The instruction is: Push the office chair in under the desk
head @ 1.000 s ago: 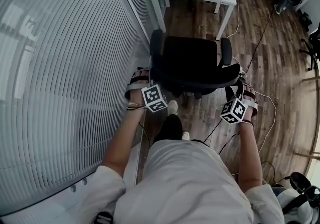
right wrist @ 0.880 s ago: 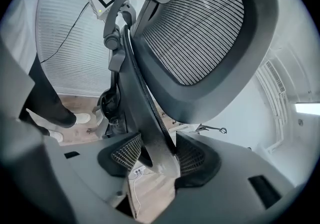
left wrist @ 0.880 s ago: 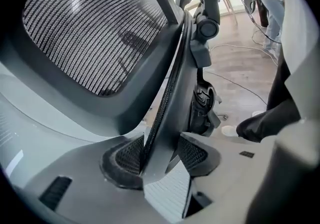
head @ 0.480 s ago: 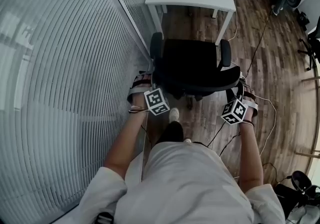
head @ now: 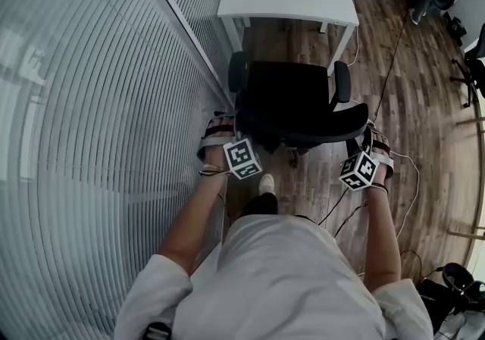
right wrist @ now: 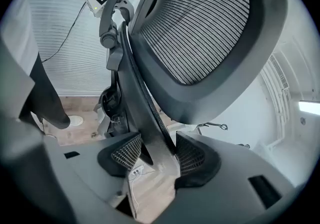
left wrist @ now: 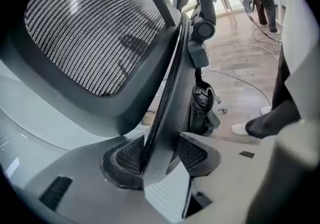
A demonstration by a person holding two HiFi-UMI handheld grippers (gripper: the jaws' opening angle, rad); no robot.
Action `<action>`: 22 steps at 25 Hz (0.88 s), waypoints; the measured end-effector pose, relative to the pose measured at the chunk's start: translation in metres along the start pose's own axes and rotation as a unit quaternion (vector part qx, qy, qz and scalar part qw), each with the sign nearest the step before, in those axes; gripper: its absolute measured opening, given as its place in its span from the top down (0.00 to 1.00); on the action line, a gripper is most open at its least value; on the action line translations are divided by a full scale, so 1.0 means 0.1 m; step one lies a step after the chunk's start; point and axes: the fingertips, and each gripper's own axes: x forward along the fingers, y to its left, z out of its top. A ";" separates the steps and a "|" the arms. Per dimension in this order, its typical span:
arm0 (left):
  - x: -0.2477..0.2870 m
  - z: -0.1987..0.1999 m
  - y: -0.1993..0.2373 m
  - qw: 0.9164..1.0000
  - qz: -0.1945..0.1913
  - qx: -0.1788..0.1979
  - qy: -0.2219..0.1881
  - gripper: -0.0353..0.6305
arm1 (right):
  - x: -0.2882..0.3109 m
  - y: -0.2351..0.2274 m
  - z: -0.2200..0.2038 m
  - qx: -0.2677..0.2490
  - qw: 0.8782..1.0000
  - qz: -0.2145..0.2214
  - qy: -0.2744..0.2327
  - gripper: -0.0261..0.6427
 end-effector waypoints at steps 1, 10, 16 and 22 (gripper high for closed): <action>0.04 0.00 0.04 1.000 0.000 0.001 -0.001 0.62 | 0.04 -0.03 0.01 0.001 1.000 -0.001 0.001 0.61; 0.26 0.03 0.54 1.000 0.000 0.012 -0.010 0.62 | 0.28 -0.39 0.23 0.014 1.000 0.001 0.011 0.61; 0.55 0.01 0.79 1.000 0.001 0.017 -0.015 0.62 | 0.56 -0.57 0.33 0.016 1.000 -0.006 0.021 0.61; 0.85 -0.02 1.06 1.000 -0.002 0.024 -0.015 0.62 | 0.85 -0.75 0.48 0.020 1.000 -0.004 0.021 0.61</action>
